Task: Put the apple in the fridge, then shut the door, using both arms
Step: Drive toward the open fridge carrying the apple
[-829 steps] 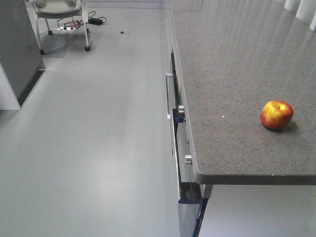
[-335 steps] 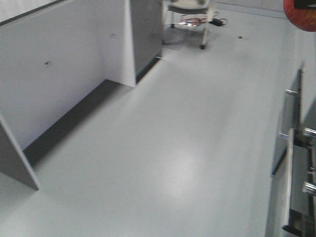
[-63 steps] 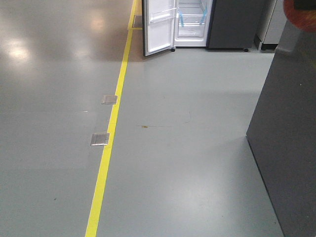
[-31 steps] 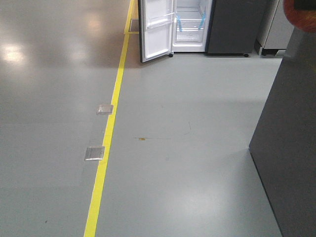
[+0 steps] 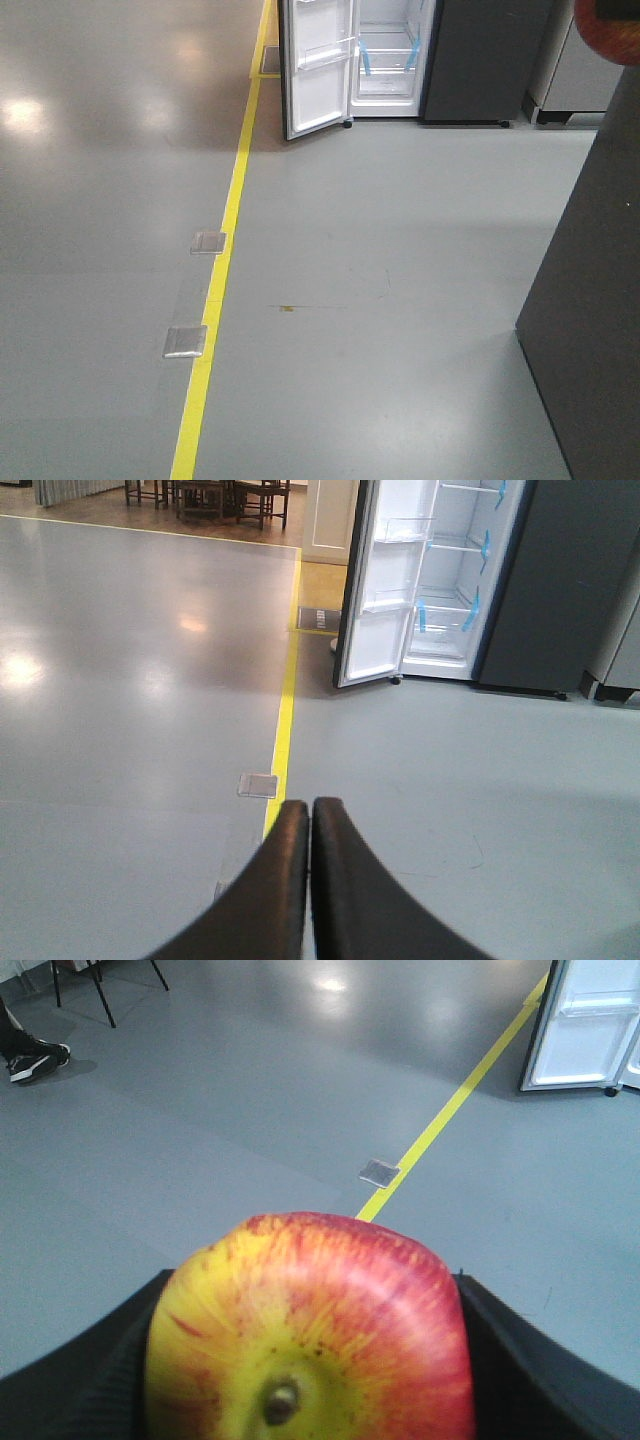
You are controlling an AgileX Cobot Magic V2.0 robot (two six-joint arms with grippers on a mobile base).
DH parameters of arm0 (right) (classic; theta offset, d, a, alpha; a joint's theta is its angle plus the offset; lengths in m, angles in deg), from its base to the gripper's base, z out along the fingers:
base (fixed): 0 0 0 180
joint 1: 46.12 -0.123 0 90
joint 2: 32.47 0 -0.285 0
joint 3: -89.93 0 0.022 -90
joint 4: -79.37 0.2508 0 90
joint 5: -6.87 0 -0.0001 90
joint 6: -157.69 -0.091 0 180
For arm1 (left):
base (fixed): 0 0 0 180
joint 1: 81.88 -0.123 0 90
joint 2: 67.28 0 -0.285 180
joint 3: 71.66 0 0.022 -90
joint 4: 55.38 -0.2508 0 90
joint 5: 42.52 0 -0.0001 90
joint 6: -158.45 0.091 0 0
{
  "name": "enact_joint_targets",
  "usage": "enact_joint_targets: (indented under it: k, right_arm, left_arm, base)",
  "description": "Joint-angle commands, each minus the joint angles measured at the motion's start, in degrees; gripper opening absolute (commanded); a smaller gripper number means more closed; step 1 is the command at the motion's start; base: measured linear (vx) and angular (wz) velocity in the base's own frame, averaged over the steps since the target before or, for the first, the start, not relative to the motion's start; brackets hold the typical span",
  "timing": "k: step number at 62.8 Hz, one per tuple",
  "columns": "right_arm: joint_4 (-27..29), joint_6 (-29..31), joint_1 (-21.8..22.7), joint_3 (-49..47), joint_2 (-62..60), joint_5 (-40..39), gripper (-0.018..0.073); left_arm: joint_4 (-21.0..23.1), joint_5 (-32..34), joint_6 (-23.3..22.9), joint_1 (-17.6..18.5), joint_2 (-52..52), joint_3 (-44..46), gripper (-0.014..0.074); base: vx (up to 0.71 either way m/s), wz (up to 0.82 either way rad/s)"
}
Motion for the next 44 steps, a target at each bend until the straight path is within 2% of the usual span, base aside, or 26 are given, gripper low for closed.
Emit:
enact_joint_targets:
  k: [1, 44]
  right_arm:
    - [2.6, 0.7, 0.3, -1.7, -1.1, -3.5, -0.0006]
    - [2.6, 0.7, 0.3, -1.7, -1.1, -3.3, -0.0006]
  left_arm:
    - [0.1, 4.0, -0.4, -0.1, -0.4, -1.5, -0.0006]
    - [0.1, 4.0, -0.4, -0.1, -0.4, -1.5, -0.0006]
  base:
    - [0.26, 0.01]
    - [0.27, 0.00]
